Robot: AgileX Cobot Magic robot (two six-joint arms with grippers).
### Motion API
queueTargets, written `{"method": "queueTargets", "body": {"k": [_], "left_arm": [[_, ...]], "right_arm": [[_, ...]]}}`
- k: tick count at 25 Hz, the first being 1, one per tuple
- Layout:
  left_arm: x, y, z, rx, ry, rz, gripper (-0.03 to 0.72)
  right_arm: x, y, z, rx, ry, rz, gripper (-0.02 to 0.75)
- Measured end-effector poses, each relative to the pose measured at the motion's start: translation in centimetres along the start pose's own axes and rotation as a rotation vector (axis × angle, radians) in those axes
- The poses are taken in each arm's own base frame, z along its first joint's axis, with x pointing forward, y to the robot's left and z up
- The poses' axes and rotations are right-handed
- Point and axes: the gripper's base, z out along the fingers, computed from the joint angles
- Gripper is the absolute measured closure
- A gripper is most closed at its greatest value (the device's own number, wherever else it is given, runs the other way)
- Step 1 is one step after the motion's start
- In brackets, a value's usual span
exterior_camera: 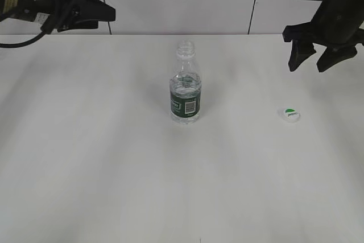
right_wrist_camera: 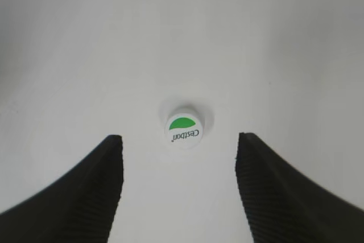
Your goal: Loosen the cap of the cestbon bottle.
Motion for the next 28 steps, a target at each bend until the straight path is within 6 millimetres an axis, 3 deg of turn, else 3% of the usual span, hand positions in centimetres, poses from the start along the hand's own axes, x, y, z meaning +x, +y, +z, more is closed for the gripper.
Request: {"method": "queueTargets", "body": {"k": [9, 13, 17, 22, 28], "left_arm": [[0.4, 2.4, -4.3, 0.126, 0.015, -0.128, 0.241], [0.5, 2.4, -5.1, 0.171, 0.027, -0.162, 0.242], [0.5, 1.9, -5.4, 0.201, 0.036, -0.163, 0.242], [0.5, 1.9, -5.4, 0.205, 0.039, -0.164, 0.242], [-0.3, 0.7, -6.4, 0.201, 0.017, -0.128, 0.242]], "right_arm": [[1.1, 0.4, -3.3, -0.012, 0.095, -0.009, 0.265], [1.4, 0.6, -4.8, -0.014, 0.098, -0.013, 0.265], [2.2, 1.1, -7.7, -0.014, 0.038, -0.026, 0.265], [5.0, 2.7, -11.7, -0.024, -0.032, -0.069, 0.265], [10.8, 3.6, -14.8, -0.038, -0.061, -0.104, 0.265]]}}
